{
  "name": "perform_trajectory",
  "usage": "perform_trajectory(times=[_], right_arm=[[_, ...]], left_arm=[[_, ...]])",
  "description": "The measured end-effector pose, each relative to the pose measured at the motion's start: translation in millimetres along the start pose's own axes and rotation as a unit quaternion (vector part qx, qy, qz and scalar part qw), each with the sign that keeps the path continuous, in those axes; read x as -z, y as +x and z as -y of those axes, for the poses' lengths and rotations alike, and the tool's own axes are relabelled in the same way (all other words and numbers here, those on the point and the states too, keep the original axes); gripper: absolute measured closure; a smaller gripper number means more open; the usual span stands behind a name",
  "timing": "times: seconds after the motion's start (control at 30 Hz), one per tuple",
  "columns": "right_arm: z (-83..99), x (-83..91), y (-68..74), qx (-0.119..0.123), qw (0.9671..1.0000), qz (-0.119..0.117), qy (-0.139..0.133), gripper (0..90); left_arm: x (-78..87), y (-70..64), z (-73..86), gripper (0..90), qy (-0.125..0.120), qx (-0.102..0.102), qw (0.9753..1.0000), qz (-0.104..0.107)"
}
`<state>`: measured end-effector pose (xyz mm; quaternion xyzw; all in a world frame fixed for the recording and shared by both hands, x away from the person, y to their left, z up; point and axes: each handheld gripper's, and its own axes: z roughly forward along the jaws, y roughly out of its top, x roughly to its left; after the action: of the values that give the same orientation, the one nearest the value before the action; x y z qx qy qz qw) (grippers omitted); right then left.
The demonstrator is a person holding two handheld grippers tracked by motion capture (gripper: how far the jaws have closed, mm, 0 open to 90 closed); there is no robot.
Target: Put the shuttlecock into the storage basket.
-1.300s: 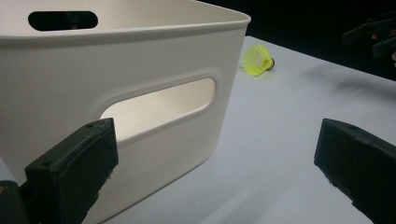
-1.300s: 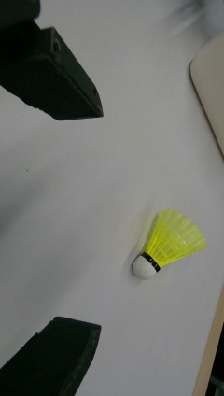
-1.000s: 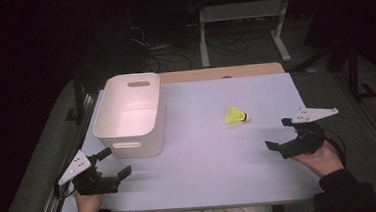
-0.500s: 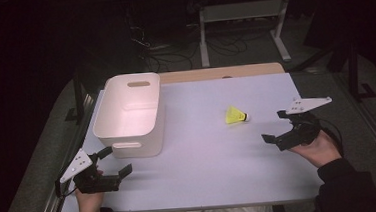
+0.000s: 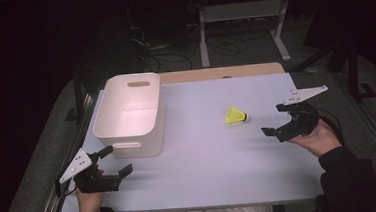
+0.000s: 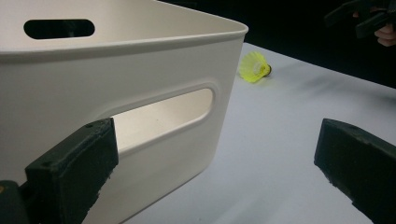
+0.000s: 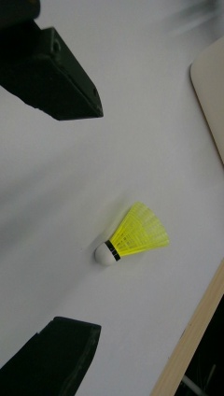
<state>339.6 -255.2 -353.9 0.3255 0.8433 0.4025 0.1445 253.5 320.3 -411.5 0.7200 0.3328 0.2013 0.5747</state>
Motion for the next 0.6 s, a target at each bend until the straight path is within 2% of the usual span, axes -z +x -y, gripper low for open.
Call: perform_trajectory(times=[0.6], right_arm=[[-17.5, -9.7, -19.8, 0.003, 0.9998, -0.008, 0.017, 0.0]], left_arm=[[-0.4, 0.2, -0.4, 0.0, -0.001, 0.0, 1.0, 0.0]])
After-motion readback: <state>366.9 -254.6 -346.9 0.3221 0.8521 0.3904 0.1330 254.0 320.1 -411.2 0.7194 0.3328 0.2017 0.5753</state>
